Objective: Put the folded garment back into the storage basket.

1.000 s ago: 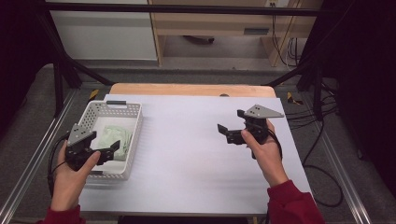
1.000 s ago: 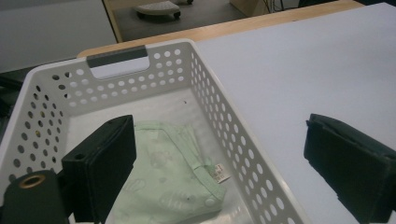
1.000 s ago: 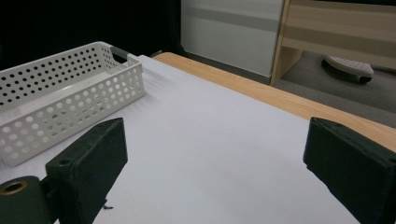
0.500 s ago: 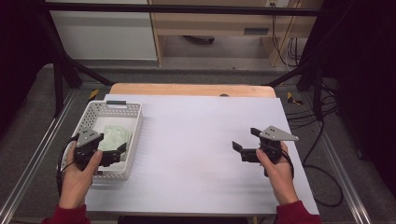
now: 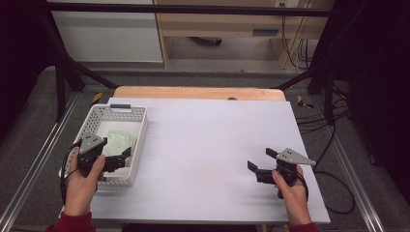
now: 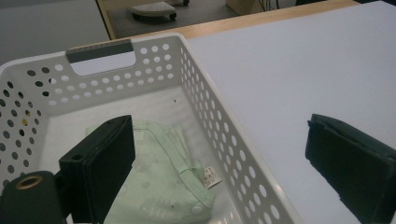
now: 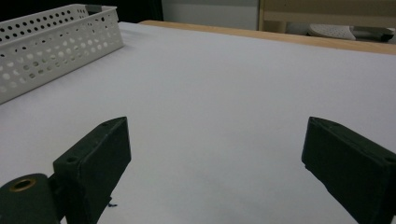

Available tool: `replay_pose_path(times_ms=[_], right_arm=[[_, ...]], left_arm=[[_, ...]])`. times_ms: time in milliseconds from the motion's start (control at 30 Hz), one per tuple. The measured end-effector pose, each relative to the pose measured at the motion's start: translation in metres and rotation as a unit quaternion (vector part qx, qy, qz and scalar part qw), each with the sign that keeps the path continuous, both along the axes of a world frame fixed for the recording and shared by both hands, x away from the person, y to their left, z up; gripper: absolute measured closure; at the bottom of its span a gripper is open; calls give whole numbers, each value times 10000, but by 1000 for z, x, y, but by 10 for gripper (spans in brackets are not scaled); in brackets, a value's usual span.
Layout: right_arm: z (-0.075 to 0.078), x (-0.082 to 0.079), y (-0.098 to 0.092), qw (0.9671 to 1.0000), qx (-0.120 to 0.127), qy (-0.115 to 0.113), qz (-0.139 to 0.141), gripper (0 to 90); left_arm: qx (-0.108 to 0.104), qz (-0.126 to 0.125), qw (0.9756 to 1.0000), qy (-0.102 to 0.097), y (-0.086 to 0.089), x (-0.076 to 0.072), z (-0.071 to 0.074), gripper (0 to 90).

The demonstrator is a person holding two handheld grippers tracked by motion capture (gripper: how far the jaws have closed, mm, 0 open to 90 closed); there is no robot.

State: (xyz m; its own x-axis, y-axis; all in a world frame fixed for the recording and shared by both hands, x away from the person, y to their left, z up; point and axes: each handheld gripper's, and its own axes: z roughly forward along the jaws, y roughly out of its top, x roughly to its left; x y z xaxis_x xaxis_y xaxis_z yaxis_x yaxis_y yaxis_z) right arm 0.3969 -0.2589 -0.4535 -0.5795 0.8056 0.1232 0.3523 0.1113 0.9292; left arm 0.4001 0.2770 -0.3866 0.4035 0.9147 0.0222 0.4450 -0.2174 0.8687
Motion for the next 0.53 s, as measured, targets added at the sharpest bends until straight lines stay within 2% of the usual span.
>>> replay_pose_path(times_ms=[133,300,533], right_arm=[[-7,-4,0,9999,-86,23,45,82],[-14,-4,8,9997,-72,109,194,94],[-17,-3,19,9992,-127,138,365,94]], left_arm=[[-24,-104,9999,112,-1,0,-3,84],[10,-233,9994,270,-2,-1,-6,89],[59,-247,9992,323,-1,0,-9,93]])
